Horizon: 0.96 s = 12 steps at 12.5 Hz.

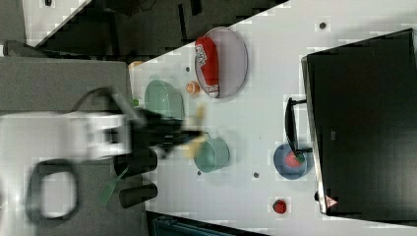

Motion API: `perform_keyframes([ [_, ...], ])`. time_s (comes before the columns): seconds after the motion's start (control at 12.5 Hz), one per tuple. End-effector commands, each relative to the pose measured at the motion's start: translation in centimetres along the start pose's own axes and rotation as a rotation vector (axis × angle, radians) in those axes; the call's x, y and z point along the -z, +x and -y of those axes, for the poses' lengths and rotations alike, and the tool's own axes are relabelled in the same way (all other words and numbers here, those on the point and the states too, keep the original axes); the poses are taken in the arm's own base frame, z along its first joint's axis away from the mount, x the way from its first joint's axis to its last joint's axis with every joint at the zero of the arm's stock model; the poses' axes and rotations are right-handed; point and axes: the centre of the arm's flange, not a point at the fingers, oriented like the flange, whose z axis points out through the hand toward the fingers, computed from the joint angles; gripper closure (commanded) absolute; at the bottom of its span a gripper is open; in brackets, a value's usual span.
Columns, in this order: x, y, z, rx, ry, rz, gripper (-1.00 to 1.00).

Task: Pick banana from table and place on oven.

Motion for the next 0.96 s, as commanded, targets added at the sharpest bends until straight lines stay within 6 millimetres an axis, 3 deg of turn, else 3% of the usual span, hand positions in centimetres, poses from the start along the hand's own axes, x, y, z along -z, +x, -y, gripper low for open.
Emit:
perform_keyframes([
  [0.08,-0.6,6.8,-11.4,0.112,0.013,-0.052,0.47],
  [0.24,-2.6,9.9,-15.1,0.173,-0.009,-0.110,0.47],
  [0.48,-5.3,11.9,-18.1,0.219,-0.054,-0.101,0.38],
  [0.64,-6.1,12.2,-18.6,0.207,-0.065,-0.088,-0.04],
  [0.96,-5.6,12.4,-18.0,0.216,-0.062,-0.106,-0.95],
])
